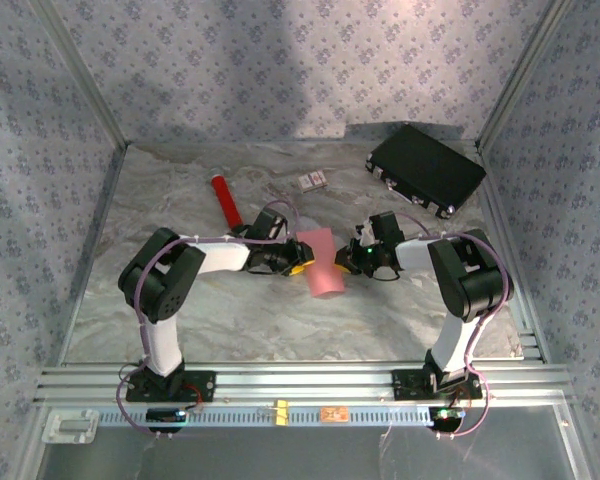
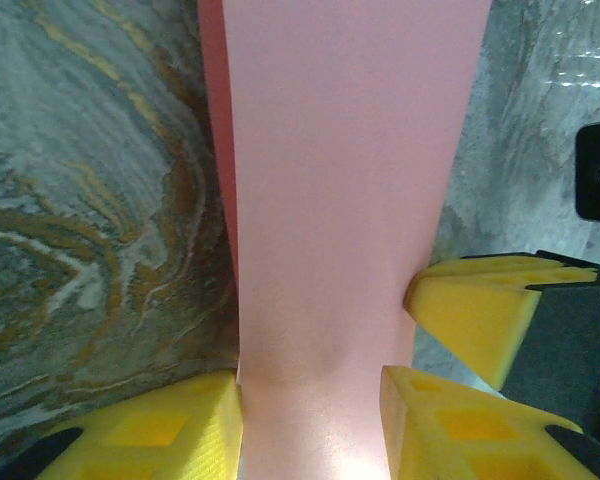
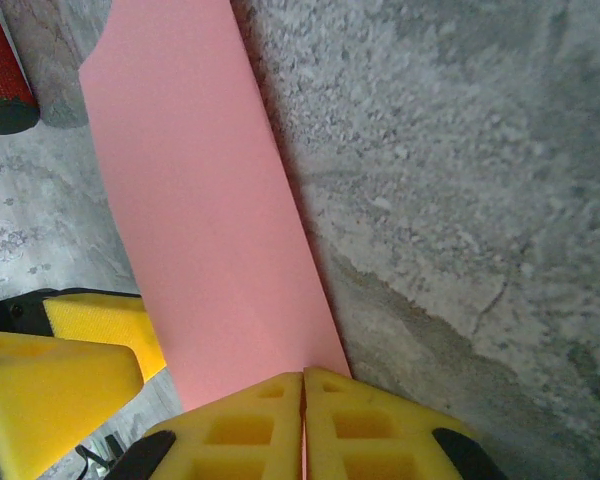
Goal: Fold a paper plane with a square sheet of paper (pick it up from the middle)
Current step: Third fold the triangle at the center of the table.
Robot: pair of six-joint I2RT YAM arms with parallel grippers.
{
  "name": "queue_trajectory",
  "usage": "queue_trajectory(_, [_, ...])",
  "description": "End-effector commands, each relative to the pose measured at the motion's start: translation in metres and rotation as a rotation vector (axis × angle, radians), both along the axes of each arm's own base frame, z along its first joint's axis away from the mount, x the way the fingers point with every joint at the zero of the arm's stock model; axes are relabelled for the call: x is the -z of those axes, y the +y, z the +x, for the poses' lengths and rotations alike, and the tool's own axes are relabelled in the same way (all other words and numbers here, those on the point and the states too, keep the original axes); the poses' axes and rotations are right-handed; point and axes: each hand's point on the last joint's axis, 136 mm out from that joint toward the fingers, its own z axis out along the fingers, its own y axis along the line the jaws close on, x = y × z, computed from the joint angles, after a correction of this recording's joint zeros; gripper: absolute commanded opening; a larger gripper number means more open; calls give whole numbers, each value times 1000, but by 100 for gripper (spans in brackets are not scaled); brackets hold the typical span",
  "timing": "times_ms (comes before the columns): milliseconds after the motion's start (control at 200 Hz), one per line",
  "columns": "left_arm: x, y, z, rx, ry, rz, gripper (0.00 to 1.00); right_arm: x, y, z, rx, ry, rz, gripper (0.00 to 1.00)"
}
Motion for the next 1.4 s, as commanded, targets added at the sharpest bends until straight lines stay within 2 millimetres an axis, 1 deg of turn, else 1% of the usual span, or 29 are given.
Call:
queue_trajectory(0, [1, -3, -2, 3, 8, -24, 40, 32, -19, -26, 39, 130, -100, 10])
queue_trajectory(200, [-5, 2, 3, -26, -24, -36, 43, 31, -19, -26, 40, 127, -100, 10])
queue_trajectory(360, [-13, 5, 15, -57, -65, -85, 44, 31, -19, -25, 41, 126, -97, 10])
queue_trajectory(450, [-17, 5, 22, -65, -83, -104, 45, 30, -19, -24, 40, 123, -95, 10])
queue_trajectory(560, [-19, 1, 24, -56, -83, -121, 45, 29, -19, -23, 40, 122, -94, 10])
queue_trajectory(1009, [-15, 0, 15, -47, -44, -146, 44, 29, -19, -23, 44, 122, -94, 10])
queue_trajectory(1394, [0, 5, 13, -15, -29, -53, 41, 26, -18, -21, 44, 116, -91, 11])
